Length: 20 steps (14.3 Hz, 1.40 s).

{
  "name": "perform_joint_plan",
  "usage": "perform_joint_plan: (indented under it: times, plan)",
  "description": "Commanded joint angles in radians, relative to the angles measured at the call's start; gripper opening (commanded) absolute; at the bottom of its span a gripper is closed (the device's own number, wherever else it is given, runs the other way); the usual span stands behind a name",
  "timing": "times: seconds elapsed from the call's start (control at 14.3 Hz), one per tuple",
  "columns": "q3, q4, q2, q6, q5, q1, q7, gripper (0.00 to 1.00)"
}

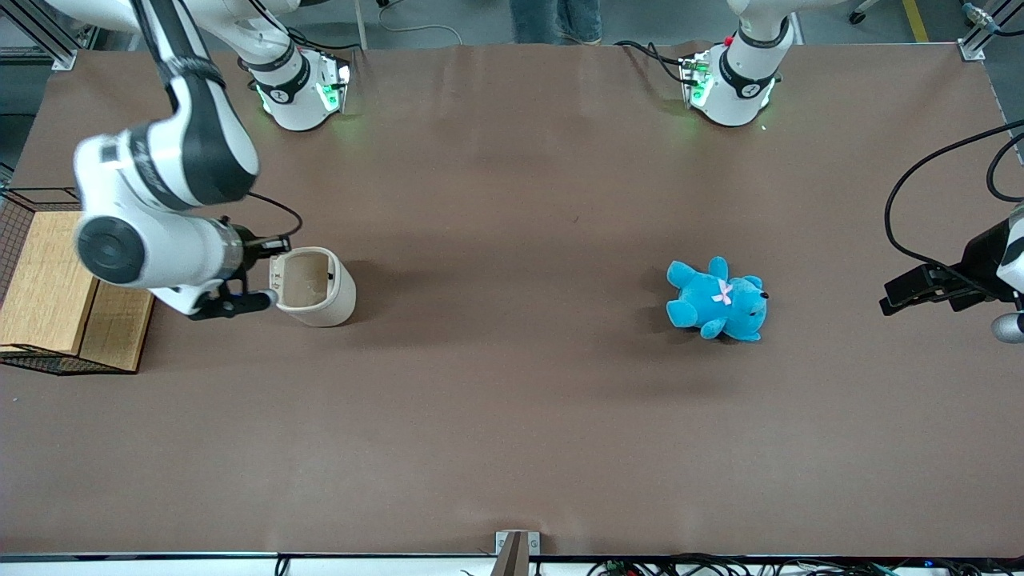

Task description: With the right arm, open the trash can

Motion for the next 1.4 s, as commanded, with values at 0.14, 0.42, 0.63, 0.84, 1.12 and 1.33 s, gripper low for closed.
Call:
perform_joint_plan:
  times: [0.14, 0.42, 0.63, 0.84, 1.12, 1.33]
  plan:
    - [0.002, 0.135, -0.002, -0.056, 0.000, -0.076, -0.008, 1.00]
    - [0.001, 0.245, -0.004, -0.035, -0.093, -0.082, -0.006, 1.00]
    - [0.005, 0.273, -0.049, -0.010, -0.077, -0.135, -0.008, 1.00]
    - [0.005, 0.274, -0.091, -0.006, -0.055, -0.151, -0.008, 1.00]
    - [-0.023, 0.276, -0.137, 0.044, -0.058, -0.125, -0.008, 1.00]
    - [-0.114, 0.248, -0.154, 0.054, -0.054, -0.033, -0.008, 1.00]
